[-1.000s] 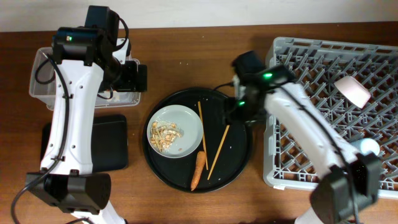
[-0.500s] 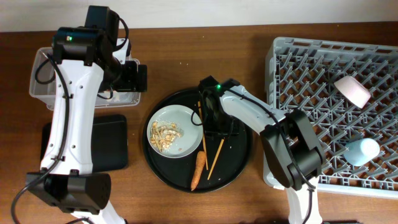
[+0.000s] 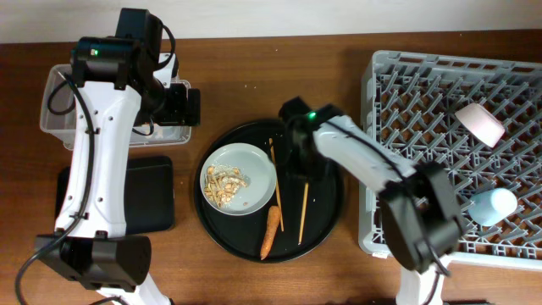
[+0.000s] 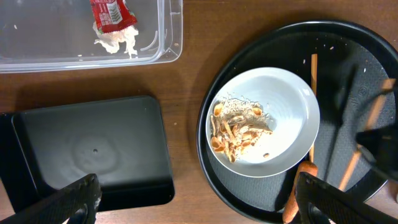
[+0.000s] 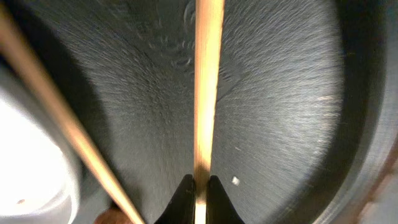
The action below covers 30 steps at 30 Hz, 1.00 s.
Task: Sort waste into correct bins and load items into the dishwasher rack
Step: 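Grasp a chopstick with the right gripper and move it to the rack, then grasp the carrot on the tray with the left gripper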
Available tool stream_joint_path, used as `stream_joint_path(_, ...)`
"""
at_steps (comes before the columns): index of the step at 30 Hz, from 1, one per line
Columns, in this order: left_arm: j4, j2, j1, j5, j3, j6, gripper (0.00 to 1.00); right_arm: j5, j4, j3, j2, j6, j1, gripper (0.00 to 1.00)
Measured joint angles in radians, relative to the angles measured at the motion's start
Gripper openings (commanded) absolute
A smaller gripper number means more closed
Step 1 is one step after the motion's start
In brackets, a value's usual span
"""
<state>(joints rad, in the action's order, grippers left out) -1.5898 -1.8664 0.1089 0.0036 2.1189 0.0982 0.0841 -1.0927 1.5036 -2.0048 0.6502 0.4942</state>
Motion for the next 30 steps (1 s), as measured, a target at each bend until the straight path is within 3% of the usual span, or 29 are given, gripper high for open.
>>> stream_joint_path(5, 0.0, 0.0, 0.0, 0.0, 0.0, 0.0, 0.99, -0.039, -0.079, 0.026, 0.394, -0.219, -0.177, 0.04)
stream_joint_path(7, 0.0, 0.0, 0.0, 0.0, 0.0, 0.0, 0.99, -0.094, -0.151, 0.031, 0.444, -0.323, -0.282, 0.04)
stream_joint_path(11, 0.0, 0.0, 0.0, 0.0, 0.0, 0.0, 0.99, -0.148, -0.195, 0.031, 0.385, -0.466, -0.458, 0.04)
stream_joint_path(17, 0.0, 0.0, 0.0, 0.0, 0.0, 0.0, 0.99, -0.121, -0.11, -0.065, 0.258, -0.527, -0.468, 0.05)
stream_joint_path(19, 0.0, 0.0, 0.0, 0.0, 0.0, 0.0, 0.99, -0.104, -0.085, -0.087, 0.249, -0.534, -0.465, 0.26)
stream_joint_path(22, 0.0, 0.0, 0.0, 0.0, 0.0, 0.0, 0.99, -0.094, -0.08, -0.088, 0.249, -0.546, -0.465, 0.43)
stream_joint_path(26, 0.0, 0.0, 0.0, 0.0, 0.0, 0.0, 0.99, -0.091, -0.093, -0.082, 0.256, -0.547, -0.465, 0.45)
stream_joint_path(27, 0.0, 0.0, 0.0, 0.0, 0.0, 0.0, 0.99, -0.091, -0.102, -0.074, 0.269, -0.548, -0.465, 0.53)
stream_joint_path(28, 0.0, 0.0, 0.0, 0.0, 0.0, 0.0, 0.99, -0.09, -0.113, -0.062, 0.325, -0.545, -0.465, 0.84)
stream_joint_path(29, 0.0, 0.0, 0.0, 0.008, 0.0, 0.0, 0.99, -0.091, -0.112, -0.056, 0.376, -0.547, -0.465, 0.99)
stream_joint_path(30, 0.0, 0.0, 0.0, 0.016, 0.0, 0.0, 0.99, -0.09, -0.115, -0.052, 0.405, -0.546, -0.465, 0.98)
